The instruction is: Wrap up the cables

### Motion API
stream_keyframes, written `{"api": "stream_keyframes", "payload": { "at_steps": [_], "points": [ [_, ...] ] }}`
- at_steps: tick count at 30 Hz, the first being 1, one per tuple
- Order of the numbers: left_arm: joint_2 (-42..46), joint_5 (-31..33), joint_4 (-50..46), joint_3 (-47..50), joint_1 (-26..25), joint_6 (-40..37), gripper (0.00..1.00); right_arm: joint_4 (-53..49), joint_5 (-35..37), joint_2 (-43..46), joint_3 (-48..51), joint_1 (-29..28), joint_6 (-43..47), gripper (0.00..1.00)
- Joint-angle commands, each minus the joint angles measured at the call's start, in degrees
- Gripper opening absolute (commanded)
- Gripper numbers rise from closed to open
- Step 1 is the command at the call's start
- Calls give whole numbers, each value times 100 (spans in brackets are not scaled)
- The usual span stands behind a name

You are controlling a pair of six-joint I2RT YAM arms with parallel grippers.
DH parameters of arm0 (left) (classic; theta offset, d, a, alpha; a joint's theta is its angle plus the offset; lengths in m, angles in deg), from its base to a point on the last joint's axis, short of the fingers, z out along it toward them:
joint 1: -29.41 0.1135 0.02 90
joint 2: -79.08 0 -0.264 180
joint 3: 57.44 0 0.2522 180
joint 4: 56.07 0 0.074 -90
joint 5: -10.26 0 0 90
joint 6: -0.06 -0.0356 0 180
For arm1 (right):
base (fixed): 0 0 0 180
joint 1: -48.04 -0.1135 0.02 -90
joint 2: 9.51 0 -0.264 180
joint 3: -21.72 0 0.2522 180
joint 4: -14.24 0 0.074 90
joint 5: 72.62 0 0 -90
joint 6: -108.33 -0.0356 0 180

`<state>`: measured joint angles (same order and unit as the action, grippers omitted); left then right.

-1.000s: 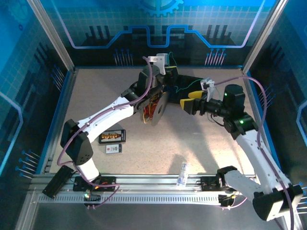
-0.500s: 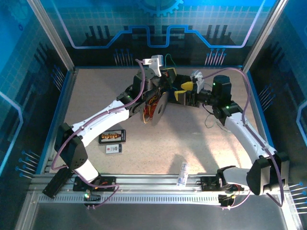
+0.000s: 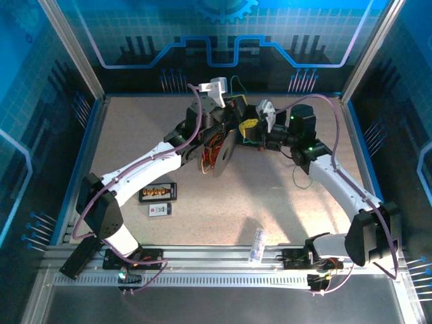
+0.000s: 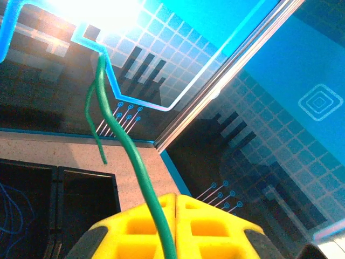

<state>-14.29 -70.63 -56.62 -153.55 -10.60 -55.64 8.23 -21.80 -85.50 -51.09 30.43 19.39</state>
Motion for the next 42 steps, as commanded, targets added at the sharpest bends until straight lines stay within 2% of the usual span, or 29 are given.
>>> {"api": "stream_keyframes", "payload": {
  "at_steps": [1, 3, 5, 8, 11, 15, 19, 23, 29, 39, 42],
  "points": [
    [245, -264, 28, -24, -22, 76, 36, -156, 504, 129, -116, -170, 911, 0],
    [343, -428, -399, -139, 93, 156, 76, -589, 706, 134, -254, -183, 1314, 0],
    [479, -721, -1020, -301, 301, 230, 99, -1074, 899, 115, -401, -224, 1839, 0],
    [716, -1234, -2192, -659, 746, 168, 99, -1633, 1222, 110, -510, -296, 2580, 0],
    [834, -1367, -3598, -1306, 1113, -445, 99, -1935, 1496, 121, -518, -384, 3235, 0],
    [403, -1778, -5548, -2696, 1426, -1339, 99, -2355, 1611, 207, -423, -657, 4654, 0],
    [-110, -1904, -6758, -3677, 1478, -1998, 99, -2383, 1999, 329, -146, -1031, 5842, 0],
    [-560, -2228, -7307, -4250, 1480, -2268, 99, -2348, 2514, 370, 11, -1306, 6503, 0],
    [-1132, -2256, -7826, -4693, 1478, -2366, 85, -2175, 3342, 397, 240, -1629, 7151, 0],
    [-1498, -2258, -8049, -4648, 1331, -2507, 62, -2209, 3338, 429, 280, -1711, 7176, 0],
    [-1625, -2187, -8096, -4658, 1303, -2535, 58, -2190, 3277, 457, 296, -1720, 7121, 0]
  ]
}}
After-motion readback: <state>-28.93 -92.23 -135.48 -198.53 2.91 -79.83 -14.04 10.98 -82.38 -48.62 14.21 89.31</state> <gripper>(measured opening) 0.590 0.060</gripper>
